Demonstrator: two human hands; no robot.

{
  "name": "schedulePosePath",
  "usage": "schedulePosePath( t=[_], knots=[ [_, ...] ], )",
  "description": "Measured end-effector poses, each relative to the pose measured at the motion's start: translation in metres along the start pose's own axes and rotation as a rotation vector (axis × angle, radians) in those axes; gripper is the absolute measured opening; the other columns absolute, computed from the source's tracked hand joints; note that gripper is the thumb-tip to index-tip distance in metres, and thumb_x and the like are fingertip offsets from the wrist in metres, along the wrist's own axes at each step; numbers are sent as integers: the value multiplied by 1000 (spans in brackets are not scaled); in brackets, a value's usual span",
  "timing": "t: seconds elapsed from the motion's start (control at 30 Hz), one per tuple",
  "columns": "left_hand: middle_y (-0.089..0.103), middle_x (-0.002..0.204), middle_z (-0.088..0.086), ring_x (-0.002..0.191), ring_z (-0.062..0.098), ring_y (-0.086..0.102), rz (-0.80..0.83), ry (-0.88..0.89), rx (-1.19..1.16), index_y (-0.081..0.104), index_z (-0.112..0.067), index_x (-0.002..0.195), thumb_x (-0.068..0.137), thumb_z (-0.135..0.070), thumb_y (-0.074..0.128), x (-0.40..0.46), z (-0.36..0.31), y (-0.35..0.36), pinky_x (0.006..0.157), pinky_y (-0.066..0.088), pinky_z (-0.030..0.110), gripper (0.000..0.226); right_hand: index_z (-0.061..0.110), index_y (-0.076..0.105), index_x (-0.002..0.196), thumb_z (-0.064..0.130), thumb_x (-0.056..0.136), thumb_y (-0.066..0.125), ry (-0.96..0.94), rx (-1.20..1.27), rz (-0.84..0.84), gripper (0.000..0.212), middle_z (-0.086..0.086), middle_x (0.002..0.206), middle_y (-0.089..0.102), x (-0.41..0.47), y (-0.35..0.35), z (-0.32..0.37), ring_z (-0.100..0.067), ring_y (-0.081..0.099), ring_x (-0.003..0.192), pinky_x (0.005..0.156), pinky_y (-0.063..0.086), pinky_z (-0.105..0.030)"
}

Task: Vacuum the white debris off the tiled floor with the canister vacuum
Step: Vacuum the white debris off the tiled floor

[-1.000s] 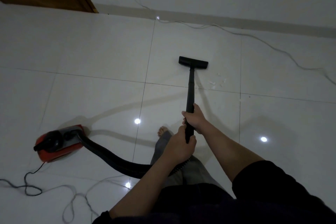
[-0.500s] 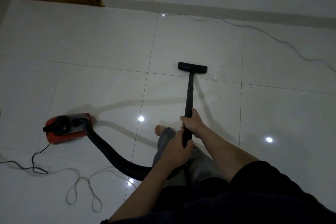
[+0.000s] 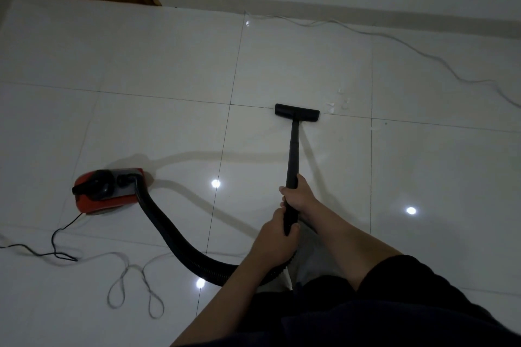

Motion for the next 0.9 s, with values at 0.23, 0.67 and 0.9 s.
schedulePosePath(
  t=[0.23,0.67,0.9],
  knots=[
    [65,102,7,82,18,61,-6,50,-26,39,-19,132,94,-31,44,-29,24,1,73,50,34,40,14,29,146,5,95,57,2,5,-25,59,-12,82,51,-21,16,-23,-17,52,50,55,51,-32],
    [64,109,5,93,21,63,8,36,34,36,-22,135,91,-40,43,-66,65,16,84,53,42,49,15,32,144,11,92,61,-2,-30,-30,59,-12,82,55,-51,32,-68,-19,58,51,59,55,-35],
    [65,101,2,88,18,63,12,27,46,38,-23,132,91,-39,43,-89,87,30,82,52,38,44,15,30,144,8,93,60,19,-31,-37,59,-13,84,53,-73,37,-96,-19,55,51,52,52,-31]
  ],
)
Point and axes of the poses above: each hand's wrist, its own x-axis towards the middle knuckle, its own y-axis out of the palm, z = x × y, the point moved 1 cm from there along x, towards the middle knuckle
